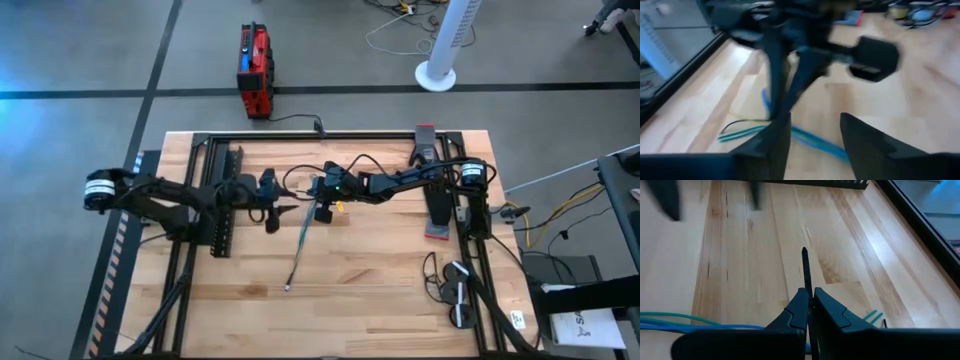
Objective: Ziptie cables
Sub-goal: Wrap the cable wires using a black zip tie
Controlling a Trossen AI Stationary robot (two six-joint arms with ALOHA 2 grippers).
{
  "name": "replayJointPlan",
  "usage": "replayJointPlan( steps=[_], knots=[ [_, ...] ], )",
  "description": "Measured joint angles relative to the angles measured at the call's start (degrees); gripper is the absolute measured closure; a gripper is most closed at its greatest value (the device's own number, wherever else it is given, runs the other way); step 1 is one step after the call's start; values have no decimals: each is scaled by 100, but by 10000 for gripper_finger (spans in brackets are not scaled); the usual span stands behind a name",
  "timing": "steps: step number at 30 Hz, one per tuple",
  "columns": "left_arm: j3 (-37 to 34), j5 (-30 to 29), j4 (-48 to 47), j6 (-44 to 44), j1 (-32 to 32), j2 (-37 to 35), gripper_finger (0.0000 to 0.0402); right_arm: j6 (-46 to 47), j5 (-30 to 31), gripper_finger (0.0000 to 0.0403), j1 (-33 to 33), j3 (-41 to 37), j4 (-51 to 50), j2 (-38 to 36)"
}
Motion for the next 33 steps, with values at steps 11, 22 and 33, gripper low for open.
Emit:
replayJointPlan(
  steps=[11, 22, 33],
  knots=[
    [111, 110, 7, 201, 415, 225, 203, 143, -6, 400, -1, 2, -5, 0],
    [97, 81, -311, 618, 416, 245, 198, 155, -6, 400, -1, 2, -10, 0],
    [0, -215, -345, 684, 410, 245, 162, 101, 2, 400, -28, 4, -37, 0]
  ],
)
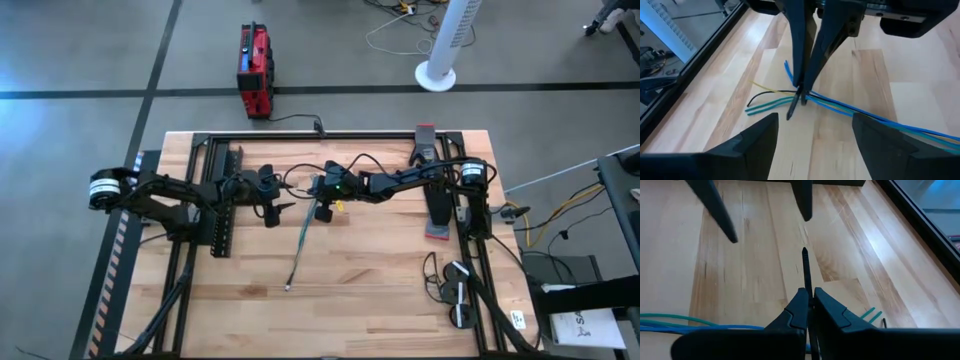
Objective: Ziptie cables
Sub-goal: Wrap the cable wires using a black zip tie
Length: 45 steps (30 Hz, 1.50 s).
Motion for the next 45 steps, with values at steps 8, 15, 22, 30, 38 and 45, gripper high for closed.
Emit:
replayJointPlan(
  steps=[8, 15, 22, 30, 38, 45],
  knots=[
    [-9, 3, -48, 111, 0, -6, 162, 63, 1, 400, 2, 0, -11, 0],
    [-9, -13, -4, 332, 4, 29, 178, 347, 145, 400, 2, 2, -2, 0],
    [198, -83, 268, 630, 155, 334, 178, -43, 155, 400, 2, 3, 13, 0],
    [1045, 497, 47, 682, 422, 1376, 186, -176, 156, 400, 2, 7, 28, 0],
    [1205, 499, -49, 870, 431, 1690, 224, -156, 156, 400, 2, 7, 25, 0],
    [1212, 494, -66, 912, 435, 1633, 283, -190, 156, 400, 2, 7, 28, 0]
  ],
)
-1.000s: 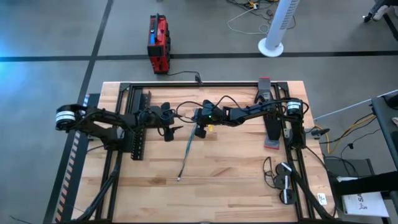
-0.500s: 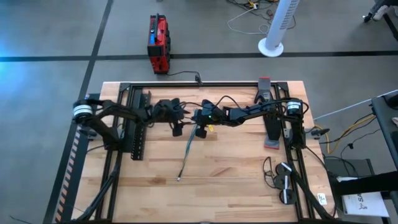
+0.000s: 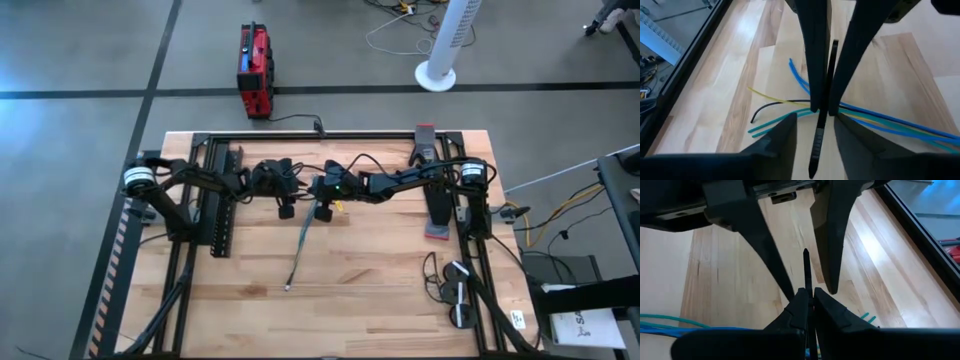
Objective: Ziptie cables
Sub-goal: Wrap the cable wires using a black zip tie
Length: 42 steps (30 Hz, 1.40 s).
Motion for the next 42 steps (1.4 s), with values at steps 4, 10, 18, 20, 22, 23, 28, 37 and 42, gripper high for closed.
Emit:
replayJointPlan(
  steps=[4, 10, 18, 20, 22, 23, 28, 37, 42],
  knots=[
    [47, 0, -33, -72, 0, 0, 317, -12, 5, 400, 0, 0, -3, -1],
    [89, -4, -97, -90, 0, 0, 386, -10, 16, 400, 0, 0, -34, -9],
    [88, -35, -199, -105, -6, -3, 401, 27, -20, 400, 0, 6, -181, -9],
    [29, -37, -235, -107, 0, -58, 401, 46, -23, 400, 0, 5, -228, -9],
    [-21, -45, -233, -107, 8, -120, 401, 99, -22, 400, 0, 0, -252, -9],
    [-61, -46, -238, -107, 21, -170, 401, 119, -23, 400, 0, -3, -253, -9],
    [-289, -168, -318, -133, 175, -511, 401, 145, -15, 400, 0, -13, -247, -9],
    [-1026, -313, -351, -289, 694, -1511, 401, 221, -7, 400, 2, -87, -286, -7],
    [-1278, 19, -329, -326, 758, -1970, 401, 237, -4, 400, 2, -98, -265, -7]
  ],
)
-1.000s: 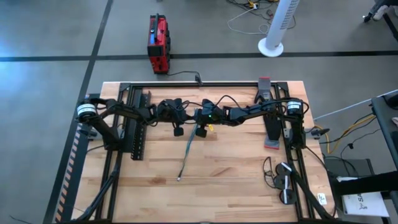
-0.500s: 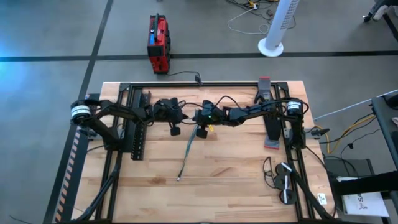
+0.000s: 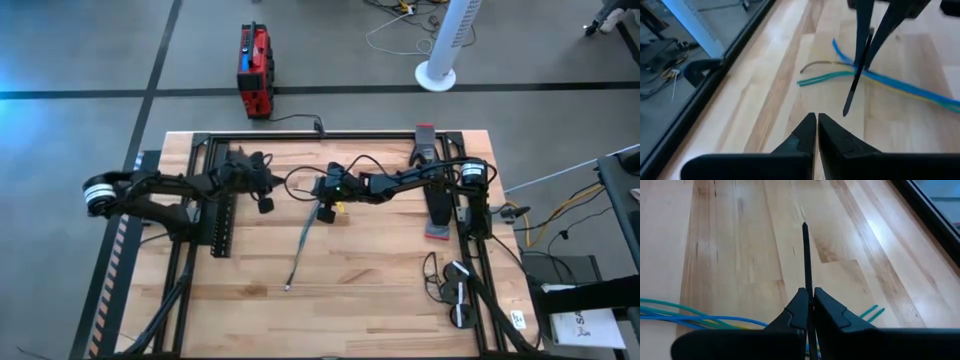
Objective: Ziptie cables
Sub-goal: Wrap the cable wires using a black zip tie
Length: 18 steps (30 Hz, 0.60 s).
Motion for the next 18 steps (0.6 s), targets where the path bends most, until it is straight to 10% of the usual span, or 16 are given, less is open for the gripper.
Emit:
replayJointPlan(
  steps=[18],
  knots=[
    [735, 1699, 1473, -419, -28, 1815, 255, -8, 0, 400, 0, -2, 40, 4]
  ],
)
